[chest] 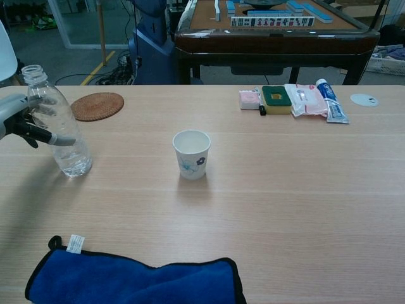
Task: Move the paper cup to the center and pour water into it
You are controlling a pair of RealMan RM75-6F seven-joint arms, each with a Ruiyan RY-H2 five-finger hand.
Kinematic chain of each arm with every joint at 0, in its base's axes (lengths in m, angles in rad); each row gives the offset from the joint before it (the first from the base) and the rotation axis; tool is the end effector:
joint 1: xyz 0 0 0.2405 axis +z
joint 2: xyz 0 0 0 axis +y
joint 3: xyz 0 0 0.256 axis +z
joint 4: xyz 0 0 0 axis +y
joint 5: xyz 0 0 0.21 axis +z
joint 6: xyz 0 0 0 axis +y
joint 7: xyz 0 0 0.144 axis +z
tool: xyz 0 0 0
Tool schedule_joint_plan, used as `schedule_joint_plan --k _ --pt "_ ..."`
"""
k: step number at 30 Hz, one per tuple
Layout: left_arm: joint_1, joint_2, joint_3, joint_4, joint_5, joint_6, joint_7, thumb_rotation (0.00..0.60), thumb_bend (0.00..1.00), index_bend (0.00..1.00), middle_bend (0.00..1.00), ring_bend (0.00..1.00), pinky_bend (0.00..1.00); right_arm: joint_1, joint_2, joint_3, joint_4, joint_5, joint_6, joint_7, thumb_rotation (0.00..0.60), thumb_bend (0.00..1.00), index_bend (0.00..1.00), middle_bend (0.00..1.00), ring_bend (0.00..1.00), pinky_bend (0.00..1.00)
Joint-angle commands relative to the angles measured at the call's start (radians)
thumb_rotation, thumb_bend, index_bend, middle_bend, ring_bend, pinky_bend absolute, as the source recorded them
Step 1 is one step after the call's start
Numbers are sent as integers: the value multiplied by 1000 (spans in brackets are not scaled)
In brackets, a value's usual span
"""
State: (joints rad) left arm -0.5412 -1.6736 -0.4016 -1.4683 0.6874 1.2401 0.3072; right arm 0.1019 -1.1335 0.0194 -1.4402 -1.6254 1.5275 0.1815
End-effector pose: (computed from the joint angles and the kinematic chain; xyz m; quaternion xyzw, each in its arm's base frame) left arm -0.2229 0.3383 0.0104 -0.4271 -0.5946 -0.3999 0.5515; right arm -0.3236 -0.1817 0.1650 0.6264 -0.3631 0.4219 0.5457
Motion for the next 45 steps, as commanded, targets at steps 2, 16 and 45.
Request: schedule_joint_plan --k 2,16,45 --pt "1 4 -3 -6 -3 4 3 600 92 42 67 170 390 1 -1 0 0 0 -1 0 600 50 232 173 83 274" --pt "7 15 6 -22 3 18 17 600 36 4 25 102 272 1 -1 -1 0 0 -3 -2 600 50 232 173 83 274" --pt "24 76 39 -117 -55 -2 72 600 0 0 0 46 157 3 -2 -4 0 -3 -4 -2 600 50 232 173 83 274"
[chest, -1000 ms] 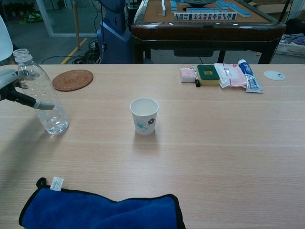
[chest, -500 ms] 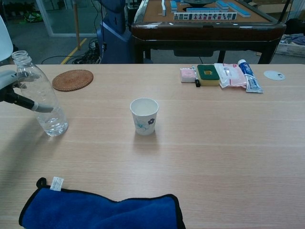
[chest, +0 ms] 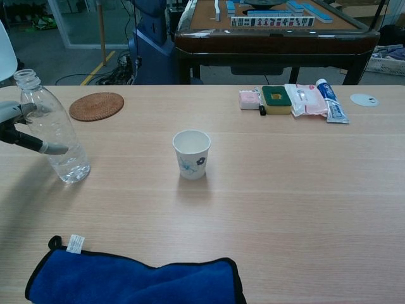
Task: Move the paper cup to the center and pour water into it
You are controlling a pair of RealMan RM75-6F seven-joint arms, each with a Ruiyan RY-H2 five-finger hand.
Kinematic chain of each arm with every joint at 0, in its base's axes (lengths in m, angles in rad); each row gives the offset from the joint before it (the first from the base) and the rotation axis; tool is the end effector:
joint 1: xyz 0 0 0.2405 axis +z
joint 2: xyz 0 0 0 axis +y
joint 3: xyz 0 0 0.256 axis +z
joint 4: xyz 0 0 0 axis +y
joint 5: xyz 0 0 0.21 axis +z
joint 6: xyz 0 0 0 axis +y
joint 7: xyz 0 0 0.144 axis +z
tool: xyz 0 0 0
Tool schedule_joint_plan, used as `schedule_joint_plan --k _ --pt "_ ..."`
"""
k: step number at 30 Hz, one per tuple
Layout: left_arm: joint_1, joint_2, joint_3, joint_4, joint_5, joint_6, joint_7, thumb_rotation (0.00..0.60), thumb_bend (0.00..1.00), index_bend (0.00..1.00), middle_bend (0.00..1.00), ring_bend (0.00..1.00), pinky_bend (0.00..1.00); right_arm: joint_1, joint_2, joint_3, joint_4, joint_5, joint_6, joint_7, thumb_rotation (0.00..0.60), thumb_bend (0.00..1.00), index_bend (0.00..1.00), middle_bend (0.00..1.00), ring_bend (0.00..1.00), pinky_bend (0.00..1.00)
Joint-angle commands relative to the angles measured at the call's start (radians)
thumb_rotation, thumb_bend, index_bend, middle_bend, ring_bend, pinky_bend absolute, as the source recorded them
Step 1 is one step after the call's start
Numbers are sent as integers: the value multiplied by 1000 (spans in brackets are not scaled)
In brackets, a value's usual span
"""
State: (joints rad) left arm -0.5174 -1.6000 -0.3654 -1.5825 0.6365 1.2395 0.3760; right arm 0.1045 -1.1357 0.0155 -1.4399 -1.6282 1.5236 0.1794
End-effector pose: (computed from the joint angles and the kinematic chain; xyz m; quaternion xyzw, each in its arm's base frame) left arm -0.2265 0.3220 0.0179 -0.4501 -0.6034 -0.3631 0.5491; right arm -0.3233 -0.1816 0.1630 0.6291 -0.3640 0.4204 0.5431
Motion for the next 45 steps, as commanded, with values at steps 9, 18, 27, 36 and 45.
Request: schedule_joint_plan --k 9,18,27,36,45 --pt "0 9 13 -8 -13 -2 9 600 0 0 0 39 157 0 0 0 -1 0 0 -1 600 50 232 173 83 274" --pt "29 46 40 -54 4 20 3 600 0 0 0 25 157 -1 1 -2 -2 -3 3 -2 600 50 232 173 83 274" --pt "97 163 107 -146 92 43 -22 600 0 0 0 3 159 -5 5 -1 -9 -4 11 -12 600 50 232 173 83 274" --pt "170 292 200 -164 289 49 -103 600 0 1 38 67 334 -8 3 -3 -21 -6 11 -48 600 50 241 173 83 274" --pt "247 402 325 -124 533 72 -201 600 0 98 64 79 340 -16 4 0 -38 1 21 -91 600 50 260 173 83 274"
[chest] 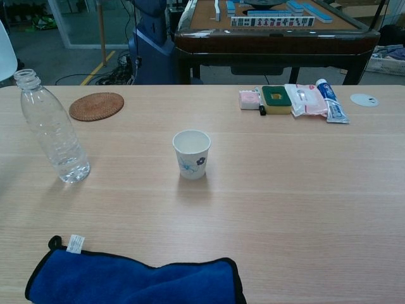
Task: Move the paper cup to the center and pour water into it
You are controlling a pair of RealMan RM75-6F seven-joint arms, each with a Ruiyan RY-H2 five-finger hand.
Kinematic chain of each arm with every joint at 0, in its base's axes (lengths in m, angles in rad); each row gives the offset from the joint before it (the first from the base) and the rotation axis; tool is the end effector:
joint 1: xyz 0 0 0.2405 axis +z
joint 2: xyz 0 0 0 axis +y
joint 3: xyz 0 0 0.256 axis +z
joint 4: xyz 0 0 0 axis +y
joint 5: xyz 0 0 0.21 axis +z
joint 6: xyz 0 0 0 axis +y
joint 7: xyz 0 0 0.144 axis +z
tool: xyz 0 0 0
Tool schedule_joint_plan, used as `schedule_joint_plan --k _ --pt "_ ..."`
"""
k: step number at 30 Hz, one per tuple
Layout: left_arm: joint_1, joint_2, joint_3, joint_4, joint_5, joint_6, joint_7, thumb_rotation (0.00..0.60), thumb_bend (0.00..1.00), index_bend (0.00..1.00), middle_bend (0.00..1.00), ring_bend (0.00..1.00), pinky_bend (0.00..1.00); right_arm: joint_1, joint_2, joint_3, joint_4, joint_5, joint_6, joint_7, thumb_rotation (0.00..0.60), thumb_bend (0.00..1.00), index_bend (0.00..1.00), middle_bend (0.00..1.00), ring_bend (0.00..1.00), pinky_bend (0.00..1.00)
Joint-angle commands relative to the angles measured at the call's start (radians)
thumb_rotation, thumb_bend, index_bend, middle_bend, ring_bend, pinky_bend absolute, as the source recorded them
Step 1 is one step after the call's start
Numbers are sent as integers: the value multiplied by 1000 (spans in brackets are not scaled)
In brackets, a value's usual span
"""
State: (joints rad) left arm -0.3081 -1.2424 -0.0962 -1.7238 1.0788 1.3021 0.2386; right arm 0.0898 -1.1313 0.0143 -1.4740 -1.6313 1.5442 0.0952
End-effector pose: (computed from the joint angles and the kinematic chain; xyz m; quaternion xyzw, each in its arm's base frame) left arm -0.2854 0.2444 0.1023 -0.5677 -0.4789 -0.3322 0.5814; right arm -0.3181 -0.1760 0.1630 0.6339 -0.3443 0.4090 0.5588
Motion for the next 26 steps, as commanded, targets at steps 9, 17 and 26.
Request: schedule_joint_plan --k 9,17,26 --pt "112 76 146 0 289 113 -16 600 0 198 132 89 340 -6 11 7 -22 26 -10 -13 600 50 261 173 83 274" --pt "124 111 155 -49 326 122 75 600 0 216 143 100 340 -5 14 11 -21 39 -23 -11 600 50 261 173 83 274" --pt "132 113 139 -17 304 102 76 600 0 216 144 100 340 3 12 12 -11 48 -46 -2 600 50 261 173 83 274"
